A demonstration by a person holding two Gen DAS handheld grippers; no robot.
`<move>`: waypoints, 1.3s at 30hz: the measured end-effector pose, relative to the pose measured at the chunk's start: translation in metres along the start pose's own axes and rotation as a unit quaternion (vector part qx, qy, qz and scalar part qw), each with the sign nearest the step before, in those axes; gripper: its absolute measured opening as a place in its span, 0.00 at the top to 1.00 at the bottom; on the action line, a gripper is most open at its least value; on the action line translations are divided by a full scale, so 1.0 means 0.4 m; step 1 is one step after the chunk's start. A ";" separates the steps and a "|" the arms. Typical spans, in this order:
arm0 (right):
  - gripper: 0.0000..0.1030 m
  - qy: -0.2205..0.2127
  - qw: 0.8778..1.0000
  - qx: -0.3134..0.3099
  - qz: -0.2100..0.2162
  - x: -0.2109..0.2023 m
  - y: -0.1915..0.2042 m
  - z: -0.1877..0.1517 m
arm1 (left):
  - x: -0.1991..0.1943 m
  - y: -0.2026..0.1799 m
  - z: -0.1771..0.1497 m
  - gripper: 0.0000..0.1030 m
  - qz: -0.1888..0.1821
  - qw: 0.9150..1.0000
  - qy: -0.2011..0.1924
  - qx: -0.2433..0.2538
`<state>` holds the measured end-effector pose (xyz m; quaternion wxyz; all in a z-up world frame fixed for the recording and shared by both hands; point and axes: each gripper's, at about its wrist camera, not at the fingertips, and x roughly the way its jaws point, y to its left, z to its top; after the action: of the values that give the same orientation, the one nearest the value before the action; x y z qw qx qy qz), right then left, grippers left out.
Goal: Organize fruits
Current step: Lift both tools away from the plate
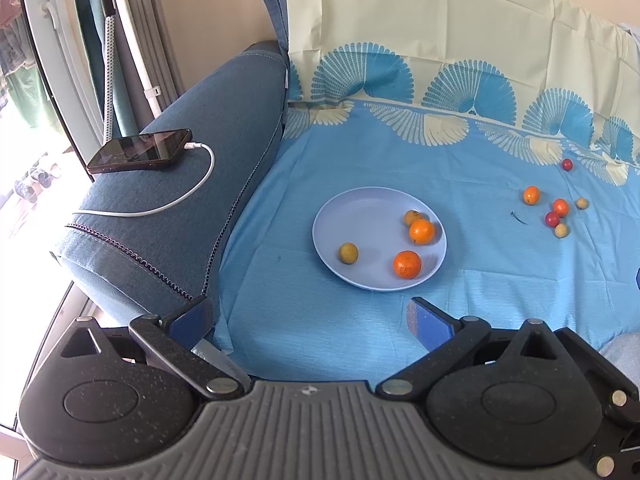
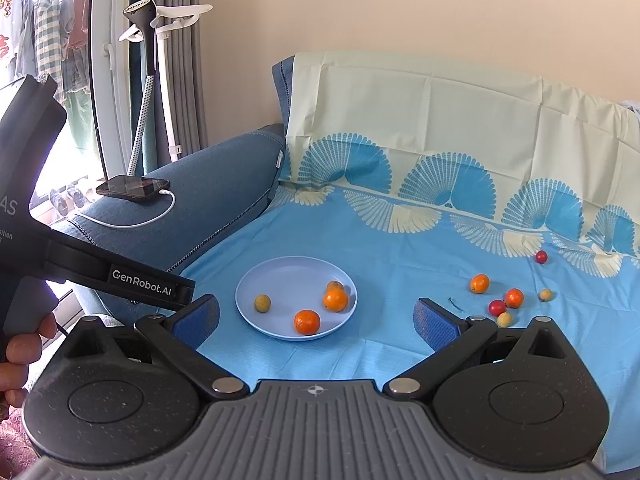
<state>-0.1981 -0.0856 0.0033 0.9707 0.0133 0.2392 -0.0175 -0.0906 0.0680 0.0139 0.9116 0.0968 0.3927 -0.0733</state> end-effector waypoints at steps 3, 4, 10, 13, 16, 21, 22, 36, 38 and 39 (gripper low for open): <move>0.01 0.003 1.000 0.001 0.000 0.005 -0.001 0.000 | 0.001 0.000 0.000 0.00 0.000 1.000 0.001 0.000; 0.01 0.004 1.000 0.001 0.000 0.006 0.000 0.000 | 0.004 0.003 -0.001 0.00 0.000 1.000 0.002 0.000; 0.01 0.011 1.000 0.005 0.000 0.016 0.002 -0.004 | 0.019 0.005 -0.004 0.00 0.002 1.000 0.011 0.001; 0.01 0.014 1.000 0.007 0.002 0.022 -0.002 -0.001 | 0.024 0.004 -0.001 0.00 0.004 1.000 0.013 0.002; 0.01 0.015 1.000 0.006 0.004 0.025 -0.004 -0.002 | 0.030 -0.001 -0.001 0.00 0.006 1.000 0.016 0.003; 0.01 0.025 1.000 0.014 0.004 0.038 -0.014 -0.009 | 0.044 -0.010 0.001 0.00 0.007 1.000 0.023 0.008; 0.01 0.026 1.000 0.015 0.004 0.041 -0.017 -0.010 | 0.047 -0.012 0.002 0.00 0.008 1.000 0.025 0.010; 0.01 0.038 0.997 0.062 -0.013 0.085 -0.093 -0.035 | 0.098 -0.093 0.034 0.00 0.010 0.998 0.053 0.043; 0.01 0.041 0.996 0.075 -0.021 0.092 -0.118 -0.042 | 0.109 -0.118 0.040 0.00 0.009 0.997 0.057 0.053; 0.01 0.044 0.995 0.081 -0.024 0.097 -0.132 -0.047 | 0.115 -0.131 0.043 0.00 0.008 0.997 0.059 0.058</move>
<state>-0.1747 -0.1386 -0.0322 0.9544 0.0871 0.2793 -0.0596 -0.0583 0.0107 -0.0141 0.8802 0.1568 0.4402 -0.0823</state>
